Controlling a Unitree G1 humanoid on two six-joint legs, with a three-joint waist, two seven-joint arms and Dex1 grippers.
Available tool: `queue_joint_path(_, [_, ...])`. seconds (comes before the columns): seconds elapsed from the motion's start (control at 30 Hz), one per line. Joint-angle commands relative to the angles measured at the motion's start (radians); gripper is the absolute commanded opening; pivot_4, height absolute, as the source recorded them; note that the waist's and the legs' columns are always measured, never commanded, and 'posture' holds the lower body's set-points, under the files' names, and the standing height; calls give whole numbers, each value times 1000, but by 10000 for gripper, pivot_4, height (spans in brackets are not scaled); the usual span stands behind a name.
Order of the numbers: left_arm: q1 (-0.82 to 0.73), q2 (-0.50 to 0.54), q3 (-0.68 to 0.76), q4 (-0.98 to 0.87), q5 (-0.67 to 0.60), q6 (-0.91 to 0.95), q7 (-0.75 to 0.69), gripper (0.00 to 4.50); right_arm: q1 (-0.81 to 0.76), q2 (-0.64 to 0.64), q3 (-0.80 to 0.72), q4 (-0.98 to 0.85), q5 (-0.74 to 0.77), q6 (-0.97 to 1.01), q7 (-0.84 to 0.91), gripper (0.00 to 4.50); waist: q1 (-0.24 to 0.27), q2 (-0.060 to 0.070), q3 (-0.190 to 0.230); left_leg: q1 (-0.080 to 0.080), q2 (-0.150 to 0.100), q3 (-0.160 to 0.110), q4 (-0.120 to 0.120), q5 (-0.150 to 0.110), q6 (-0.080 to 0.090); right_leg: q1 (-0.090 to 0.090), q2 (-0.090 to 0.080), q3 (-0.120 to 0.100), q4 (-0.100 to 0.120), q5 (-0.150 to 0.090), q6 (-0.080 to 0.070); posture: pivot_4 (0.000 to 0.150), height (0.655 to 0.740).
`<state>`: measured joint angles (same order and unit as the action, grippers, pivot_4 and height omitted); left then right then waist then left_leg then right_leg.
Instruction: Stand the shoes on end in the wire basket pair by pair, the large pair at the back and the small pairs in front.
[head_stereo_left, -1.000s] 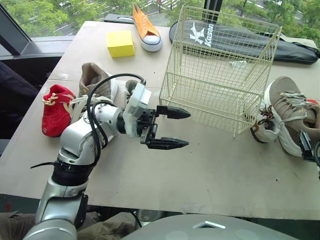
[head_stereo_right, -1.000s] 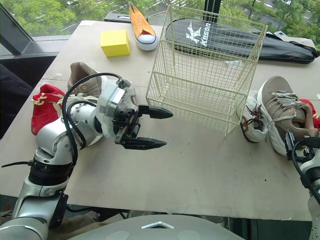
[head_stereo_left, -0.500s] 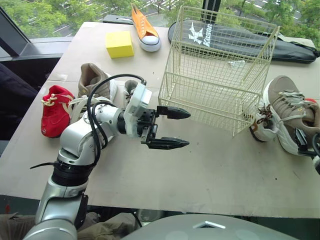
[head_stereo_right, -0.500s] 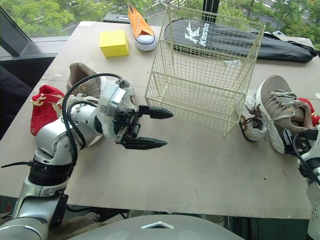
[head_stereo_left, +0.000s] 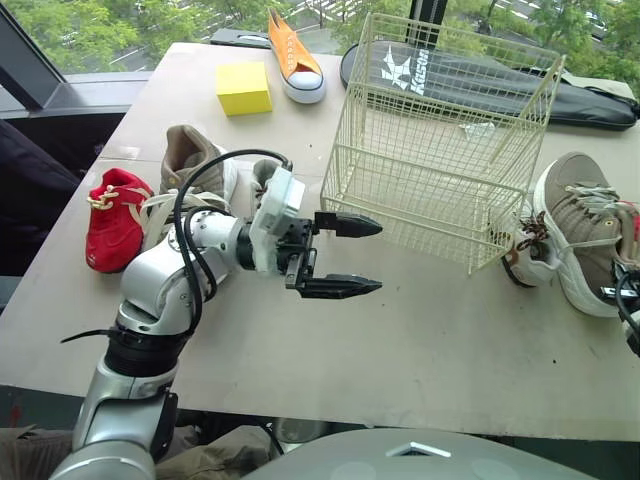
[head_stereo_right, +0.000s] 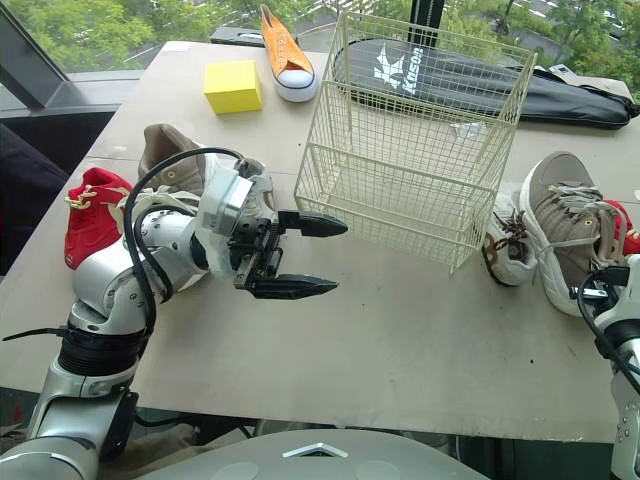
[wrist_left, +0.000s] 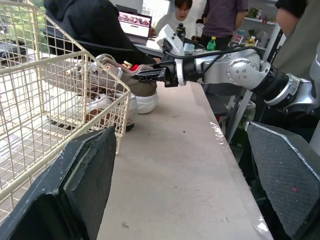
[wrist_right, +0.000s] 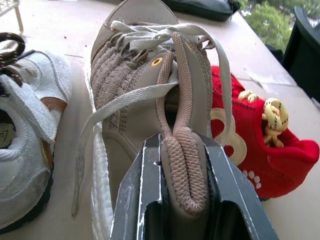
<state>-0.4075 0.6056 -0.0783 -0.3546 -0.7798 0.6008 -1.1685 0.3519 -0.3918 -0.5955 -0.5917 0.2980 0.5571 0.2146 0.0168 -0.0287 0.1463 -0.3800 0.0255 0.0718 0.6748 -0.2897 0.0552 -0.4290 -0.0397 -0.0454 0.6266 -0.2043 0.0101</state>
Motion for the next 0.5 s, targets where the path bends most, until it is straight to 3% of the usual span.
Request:
queue_joint_path(0.03, [-51,-21,36,3,-25,-1,26,45000,-16,-37,-66,-114,-32,-83,-8,480,-1,3,2,0,0,0,0,0,0,0,1,1,0,0,0,1500,7400])
queue_joint_path(0.23, [-141,-78,97,43,-113,74,123,45000,-103,-112,-164,-228,0,-44,-19,266,-4,8,3,0,0,0,0,0,0,0,3,4,0,0,0,1500,7400])
queue_joint_path(0.37, [-224,-121,154,83,-188,158,260,45000,-227,-246,-223,-237,50,6,20,245,-4,8,3,0,0,0,0,0,0,0,5,5,1,0,1,1500,7400])
queue_joint_path(0.5, [-411,-143,258,182,-279,289,520,45000,-372,-568,-319,-127,206,17,298,227,-3,9,7,-1,-2,0,2,0,1,0,5,8,0,3,5,1500,7400])
